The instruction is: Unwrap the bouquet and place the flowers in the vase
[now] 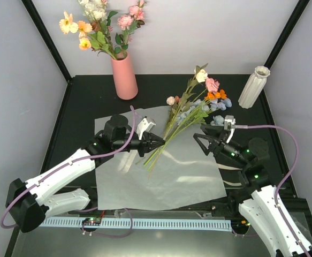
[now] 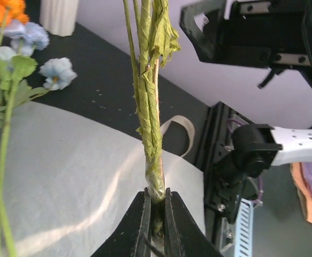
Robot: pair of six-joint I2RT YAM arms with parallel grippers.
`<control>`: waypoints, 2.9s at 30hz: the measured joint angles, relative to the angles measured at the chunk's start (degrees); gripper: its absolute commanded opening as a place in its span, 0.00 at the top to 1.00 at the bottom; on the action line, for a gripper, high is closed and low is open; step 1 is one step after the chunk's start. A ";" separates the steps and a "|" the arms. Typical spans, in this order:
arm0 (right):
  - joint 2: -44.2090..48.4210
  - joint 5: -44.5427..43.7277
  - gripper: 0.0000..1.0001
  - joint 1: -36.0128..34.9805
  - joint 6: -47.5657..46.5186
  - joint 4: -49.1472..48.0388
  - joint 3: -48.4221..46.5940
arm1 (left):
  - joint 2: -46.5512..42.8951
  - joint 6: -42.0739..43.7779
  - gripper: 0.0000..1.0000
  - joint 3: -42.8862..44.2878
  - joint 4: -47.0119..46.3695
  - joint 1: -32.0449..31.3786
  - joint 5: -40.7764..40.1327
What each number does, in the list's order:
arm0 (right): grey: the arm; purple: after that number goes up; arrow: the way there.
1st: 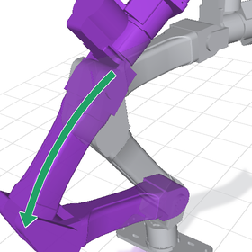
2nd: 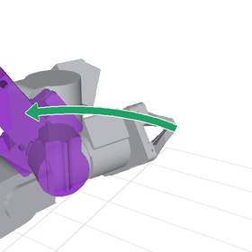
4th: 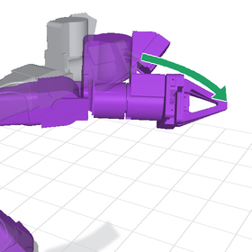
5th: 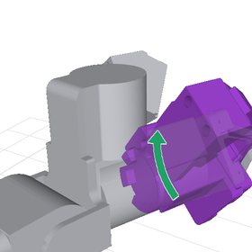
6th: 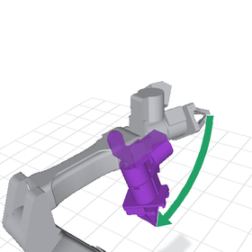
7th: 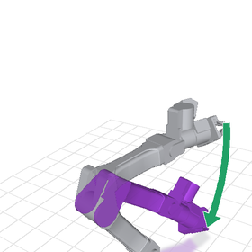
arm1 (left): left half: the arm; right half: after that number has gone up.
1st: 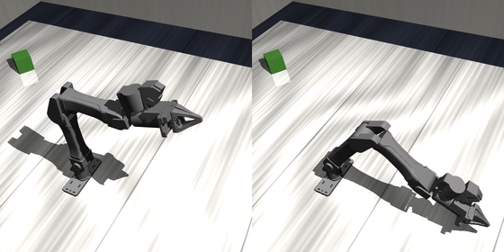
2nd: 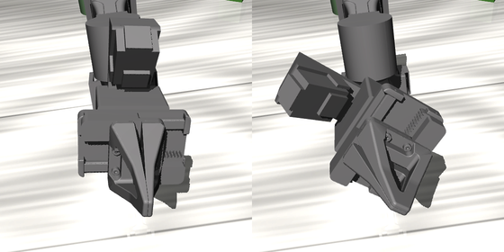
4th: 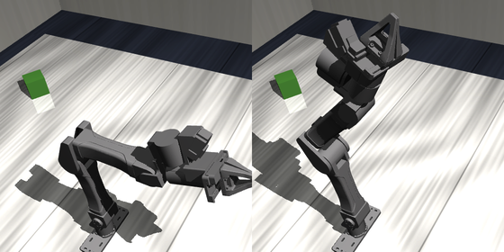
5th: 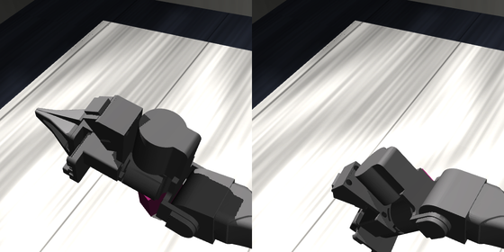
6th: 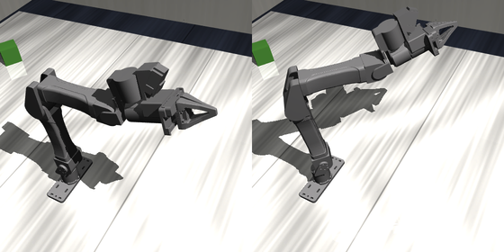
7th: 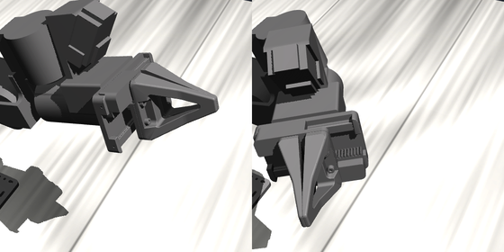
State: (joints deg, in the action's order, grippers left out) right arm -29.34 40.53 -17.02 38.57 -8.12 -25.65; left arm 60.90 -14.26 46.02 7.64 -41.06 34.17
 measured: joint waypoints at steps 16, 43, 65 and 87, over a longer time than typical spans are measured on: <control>-13.09 -4.31 0.31 -13.79 -1.40 -1.81 -12.39 | -1.18 0.17 0.98 0.02 -1.25 -4.81 3.32; -20.48 -13.81 0.98 -20.65 -8.28 9.22 -24.52 | -7.41 5.09 0.01 1.14 9.20 -5.55 -6.21; -36.94 -44.41 0.99 -2.64 -32.94 30.29 -65.46 | -27.76 9.35 0.01 -3.80 28.39 -5.53 -48.35; -59.39 -53.42 0.98 27.96 -35.04 32.33 -90.79 | -33.88 10.99 0.01 -12.22 17.33 -5.53 -47.39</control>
State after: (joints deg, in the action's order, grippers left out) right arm -88.73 -12.88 10.94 3.53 24.21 -116.44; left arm 27.03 -3.27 33.80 24.97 -46.59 -13.21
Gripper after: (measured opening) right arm 0.035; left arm 0.990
